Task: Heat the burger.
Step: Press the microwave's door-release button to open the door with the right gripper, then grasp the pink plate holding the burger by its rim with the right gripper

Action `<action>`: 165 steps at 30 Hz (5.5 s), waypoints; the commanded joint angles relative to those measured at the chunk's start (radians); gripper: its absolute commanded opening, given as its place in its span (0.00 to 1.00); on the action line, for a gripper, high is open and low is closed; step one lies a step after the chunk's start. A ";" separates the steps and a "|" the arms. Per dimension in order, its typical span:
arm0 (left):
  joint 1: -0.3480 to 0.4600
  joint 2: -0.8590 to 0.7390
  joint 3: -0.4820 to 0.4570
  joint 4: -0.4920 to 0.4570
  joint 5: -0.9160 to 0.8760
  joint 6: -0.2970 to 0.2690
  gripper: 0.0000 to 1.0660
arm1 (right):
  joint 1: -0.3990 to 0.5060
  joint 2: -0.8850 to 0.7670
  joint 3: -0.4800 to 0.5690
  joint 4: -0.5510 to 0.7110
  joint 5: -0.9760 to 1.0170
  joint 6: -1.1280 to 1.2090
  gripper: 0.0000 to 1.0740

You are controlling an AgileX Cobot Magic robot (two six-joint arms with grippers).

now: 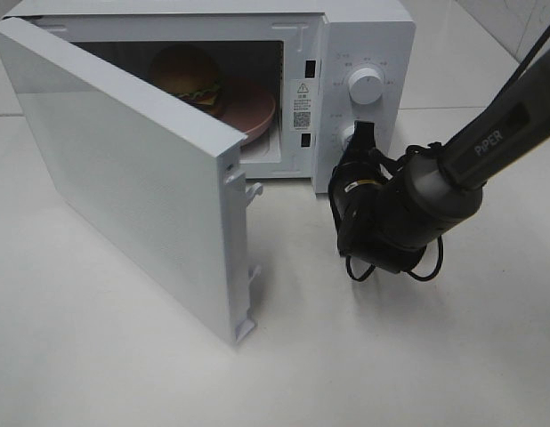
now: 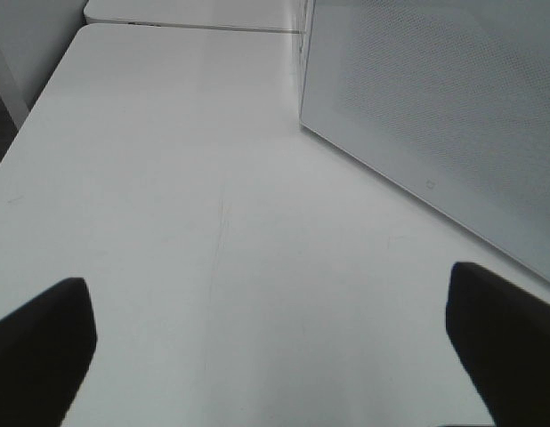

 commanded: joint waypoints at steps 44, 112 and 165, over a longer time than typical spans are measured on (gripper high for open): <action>0.000 -0.008 0.002 -0.003 -0.013 -0.004 0.95 | 0.005 -0.257 0.258 -0.120 0.118 -0.249 0.00; 0.000 -0.008 0.002 -0.003 -0.013 -0.004 0.95 | 0.001 -0.736 -0.006 -0.753 1.749 -1.984 0.04; 0.000 -0.008 0.002 -0.003 -0.013 -0.004 0.95 | 0.063 -0.605 -0.150 -0.928 1.541 -2.521 0.82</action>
